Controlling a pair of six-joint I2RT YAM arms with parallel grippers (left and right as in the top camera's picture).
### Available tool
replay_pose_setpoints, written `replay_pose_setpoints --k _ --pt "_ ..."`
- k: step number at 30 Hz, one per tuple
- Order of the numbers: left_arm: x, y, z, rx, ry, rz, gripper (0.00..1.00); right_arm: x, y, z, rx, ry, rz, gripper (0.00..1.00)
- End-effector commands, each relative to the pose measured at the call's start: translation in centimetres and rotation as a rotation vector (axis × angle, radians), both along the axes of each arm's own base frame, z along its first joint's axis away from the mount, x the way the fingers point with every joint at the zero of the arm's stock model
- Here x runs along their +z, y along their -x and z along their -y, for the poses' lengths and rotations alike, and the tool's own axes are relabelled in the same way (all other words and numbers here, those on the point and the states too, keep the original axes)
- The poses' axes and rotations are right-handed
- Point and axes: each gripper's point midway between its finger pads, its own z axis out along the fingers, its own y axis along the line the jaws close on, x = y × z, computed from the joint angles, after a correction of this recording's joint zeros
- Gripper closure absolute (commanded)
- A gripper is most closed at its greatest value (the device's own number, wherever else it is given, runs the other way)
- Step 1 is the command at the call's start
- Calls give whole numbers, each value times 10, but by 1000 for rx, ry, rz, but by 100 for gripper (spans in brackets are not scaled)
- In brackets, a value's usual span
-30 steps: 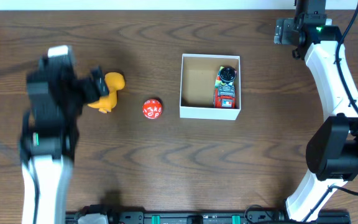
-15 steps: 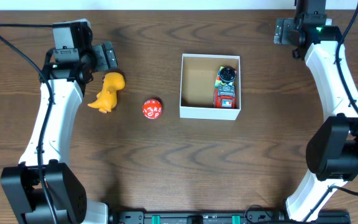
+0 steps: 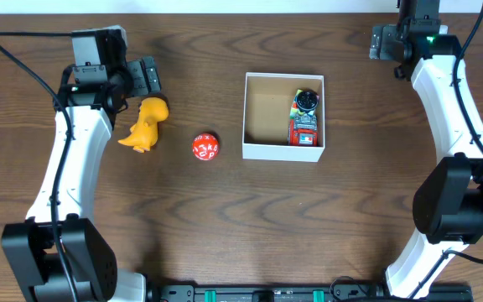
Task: Pack container
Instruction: 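Move left gripper forward over the orange toy dinosaur, then lower left gripper and grasp the orange dinosaur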
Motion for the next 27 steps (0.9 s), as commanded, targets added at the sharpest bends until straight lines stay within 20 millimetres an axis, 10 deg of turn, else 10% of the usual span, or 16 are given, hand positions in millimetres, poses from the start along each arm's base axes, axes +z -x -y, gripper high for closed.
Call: replay_pose_setpoints --k 1,14,27 --pt "-12 -5 11 -39 2 -26 5 11 0 4 -18 -1 25 1" --pt "-108 3 27 -62 -35 -276 14 11 0 5 -18 -1 25 1" --pt "-143 27 18 -41 -79 -431 17 11 0 5 -18 -1 25 1"
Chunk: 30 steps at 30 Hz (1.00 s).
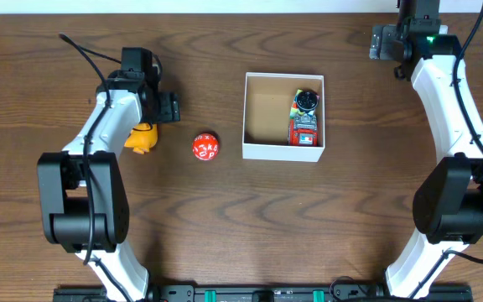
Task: Pack container
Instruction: 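Lower left gripper and grasp the orange dinosaur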
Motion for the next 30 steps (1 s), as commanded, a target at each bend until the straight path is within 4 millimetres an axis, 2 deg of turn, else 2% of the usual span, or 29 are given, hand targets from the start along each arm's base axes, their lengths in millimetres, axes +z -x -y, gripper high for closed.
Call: replay_pose_setpoints --k 1,2,7,11,17,18,27,30 --pt "-5 2 -4 -1 -18 -23 17 11 0 5 -19 -1 26 1" --pt "-4 2 -4 -1 -19 -22 17 11 0 5 -18 -1 26 1" --pt "-7 12 -5 0 -24 -67 36 11 0 5 -18 -1 26 1" --pt "-10 27 -9 4 -42 -129 37 11 0 5 -18 -1 25 1" --pt "-12 40 -9 -2 -45 -180 37 11 0 4 -17 -1 26 1" --pt "-13 41 -9 -10 -47 -184 39 11 0 4 -17 -1 25 1" --pt "-10 34 -9 -15 -48 -156 94 11 0 4 -17 -1 25 1" --pt "1 25 -9 -45 -57 -117 94 11 0 4 -16 -2 25 1"
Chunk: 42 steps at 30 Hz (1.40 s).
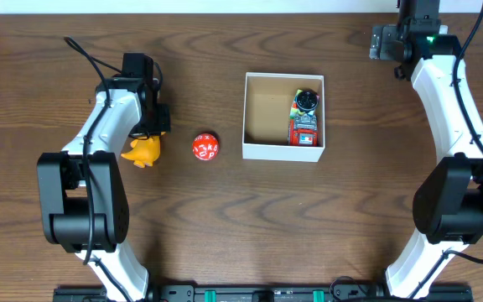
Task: Pack container
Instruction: 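Lower left gripper and grasp the orange dinosaur, then lift the dinosaur and carry it over the white box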
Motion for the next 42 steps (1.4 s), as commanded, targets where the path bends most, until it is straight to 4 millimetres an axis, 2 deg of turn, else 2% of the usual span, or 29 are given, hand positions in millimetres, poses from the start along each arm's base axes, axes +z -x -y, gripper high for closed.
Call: replay_pose_setpoints --k 1,6,11,19,23,28,36,42 --pt "14 -14 -2 -36 -6 46 94 11 0 4 -16 -2 25 1" --pt "53 -38 -2 -37 -6 154 94 11 0 4 -17 -1 25 1" --pt "112 -71 18 -50 109 314 94 11 0 4 -16 -2 25 1" --pt "206 -106 73 -43 325 527 94 11 0 4 -17 -2 25 1" --pt "244 -116 114 -68 408 631 94 11 0 4 -17 -1 25 1" --pt "258 -117 155 -18 521 658 94 11 0 4 -16 -2 25 1" --pt "258 -102 198 25 619 600 94 11 0 4 -17 -1 25 1" --pt "250 -91 229 2 650 556 94 11 0 4 -16 -2 25 1"
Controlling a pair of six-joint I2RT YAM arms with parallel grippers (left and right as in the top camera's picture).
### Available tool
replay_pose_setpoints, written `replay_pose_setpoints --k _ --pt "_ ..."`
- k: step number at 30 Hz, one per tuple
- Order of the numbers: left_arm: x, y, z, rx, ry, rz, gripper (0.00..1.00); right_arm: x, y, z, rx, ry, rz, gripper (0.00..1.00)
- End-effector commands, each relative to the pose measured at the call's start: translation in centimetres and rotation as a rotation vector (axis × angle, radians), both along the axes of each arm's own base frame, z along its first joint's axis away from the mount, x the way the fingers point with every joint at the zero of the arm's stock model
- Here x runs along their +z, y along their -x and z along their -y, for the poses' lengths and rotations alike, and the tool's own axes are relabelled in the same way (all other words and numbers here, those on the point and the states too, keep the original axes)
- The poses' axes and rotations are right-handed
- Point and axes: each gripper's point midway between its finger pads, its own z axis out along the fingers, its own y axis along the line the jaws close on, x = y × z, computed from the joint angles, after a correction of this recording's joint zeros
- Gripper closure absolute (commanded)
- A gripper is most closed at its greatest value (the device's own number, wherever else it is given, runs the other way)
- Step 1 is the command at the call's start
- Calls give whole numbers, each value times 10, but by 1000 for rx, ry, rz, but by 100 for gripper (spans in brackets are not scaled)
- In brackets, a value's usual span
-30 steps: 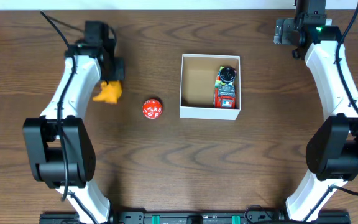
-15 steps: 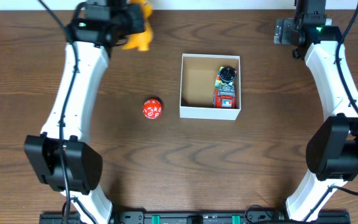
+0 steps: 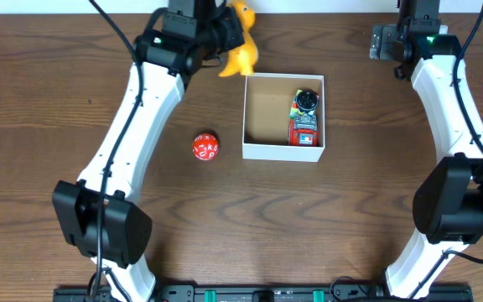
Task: Pack container
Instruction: 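Lift the dinosaur and carry it over the white box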
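A white open box [image 3: 251, 151] stands right of the table's middle, with a red and black toy [image 3: 305, 117] lying along its right wall. My left gripper [image 3: 231, 35] is raised near the far edge, just beyond the box's far left corner, shut on a yellow dinosaur toy [image 3: 241, 49]. A red ball with white marks [image 3: 205, 147] lies on the table left of the box. My right gripper [image 3: 386, 42] sits at the far right; its fingers are too small to read.
The dark wooden table [image 3: 250, 226] spreads around the box. The left arm [image 3: 132, 126] slants across the table's left half, passing close to the red ball. The right arm [image 3: 459, 109] runs down the right edge.
My left gripper was low on the yellow dinosaur at the table's left. Now it is raised near the far edge beside the box's far left corner, with the dinosaur in it. The right arm is unmoved.
My left gripper stood beside the yellow dinosaur lying at the left. Then it was down over the toy, and the toy had shifted a little toward the near side. Now the dinosaur hangs in the gripper near the box. Ball, box and right arm stayed put.
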Motion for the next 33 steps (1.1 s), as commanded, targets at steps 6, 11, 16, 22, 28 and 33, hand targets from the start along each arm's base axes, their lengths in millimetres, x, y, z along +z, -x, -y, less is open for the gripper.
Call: replay_pose_setpoints --k 6,11,16,22,28,33 --pt "-24 21 32 -55 -4 -102 94 11 0 4 -16 -1 25 1" --pt "-69 35 36 -70 -62 -241 94 11 0 3 -16 -1 25 1" --pt "-100 35 44 -83 -88 -299 94 11 0 3 -16 -1 25 1" --pt "-123 33 45 -108 -125 -325 94 11 0 3 -16 -1 25 1" --pt "-139 36 44 -135 -160 -351 94 11 0 3 -16 -1 25 1" --pt "-157 40 43 -143 -182 -395 94 11 0 3 -16 -1 25 1"
